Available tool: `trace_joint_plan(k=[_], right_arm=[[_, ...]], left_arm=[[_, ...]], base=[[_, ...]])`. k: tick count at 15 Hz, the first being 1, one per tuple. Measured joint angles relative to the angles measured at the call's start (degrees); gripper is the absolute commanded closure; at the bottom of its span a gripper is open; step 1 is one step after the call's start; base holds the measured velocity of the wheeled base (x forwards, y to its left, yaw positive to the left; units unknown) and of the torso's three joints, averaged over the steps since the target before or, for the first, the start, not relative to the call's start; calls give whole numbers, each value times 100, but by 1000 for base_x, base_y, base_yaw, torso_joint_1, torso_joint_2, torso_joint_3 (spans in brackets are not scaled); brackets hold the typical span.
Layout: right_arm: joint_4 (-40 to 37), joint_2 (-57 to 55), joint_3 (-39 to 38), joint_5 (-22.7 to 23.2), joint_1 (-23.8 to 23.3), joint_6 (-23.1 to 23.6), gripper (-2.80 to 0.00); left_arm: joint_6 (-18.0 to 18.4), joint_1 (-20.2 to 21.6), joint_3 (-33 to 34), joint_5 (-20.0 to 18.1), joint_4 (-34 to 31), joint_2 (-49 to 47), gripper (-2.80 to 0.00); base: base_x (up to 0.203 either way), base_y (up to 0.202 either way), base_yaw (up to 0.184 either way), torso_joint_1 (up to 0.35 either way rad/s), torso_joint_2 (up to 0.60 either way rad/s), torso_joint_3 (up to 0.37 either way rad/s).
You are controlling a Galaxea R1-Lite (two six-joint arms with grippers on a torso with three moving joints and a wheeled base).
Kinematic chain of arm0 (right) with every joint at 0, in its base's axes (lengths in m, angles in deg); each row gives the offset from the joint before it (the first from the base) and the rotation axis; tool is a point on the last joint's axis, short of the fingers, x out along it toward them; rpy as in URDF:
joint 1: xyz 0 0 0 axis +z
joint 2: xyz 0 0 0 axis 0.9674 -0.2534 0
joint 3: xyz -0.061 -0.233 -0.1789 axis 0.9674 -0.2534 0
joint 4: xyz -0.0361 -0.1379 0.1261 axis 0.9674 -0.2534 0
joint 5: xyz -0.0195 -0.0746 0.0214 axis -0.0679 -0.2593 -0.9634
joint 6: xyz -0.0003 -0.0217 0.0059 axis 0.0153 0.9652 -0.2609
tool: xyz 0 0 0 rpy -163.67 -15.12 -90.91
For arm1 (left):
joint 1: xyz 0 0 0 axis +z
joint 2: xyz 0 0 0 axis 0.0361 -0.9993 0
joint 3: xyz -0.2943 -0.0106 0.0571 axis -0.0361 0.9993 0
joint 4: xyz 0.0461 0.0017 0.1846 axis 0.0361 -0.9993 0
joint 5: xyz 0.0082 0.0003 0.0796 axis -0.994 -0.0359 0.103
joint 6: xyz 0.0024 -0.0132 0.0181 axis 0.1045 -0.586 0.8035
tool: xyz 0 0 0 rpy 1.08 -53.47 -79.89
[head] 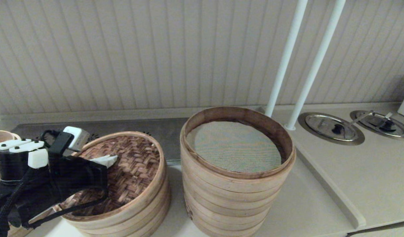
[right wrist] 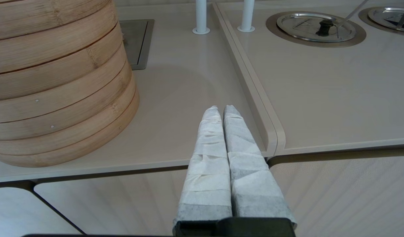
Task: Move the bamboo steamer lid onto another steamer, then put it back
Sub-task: Put the steamer
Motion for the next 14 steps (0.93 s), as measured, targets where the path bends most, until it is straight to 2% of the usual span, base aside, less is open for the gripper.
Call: trace_joint_plan(k=[7,11,14], right_arm=[[1,0,0,-1,0,1,0],[2,0,0,1,2,0,0],[0,0,0,1,2,0,0]], left_arm=[[13,-77,-274,-13,-6,-115,0],[4,-121,-57,-15,47,-138,0],[7,-122,134,-9,364,-116,0]], base=[[0,0,0,0,0,0],[0,0,0,0,0,0],[0,0,0,0,0,0]])
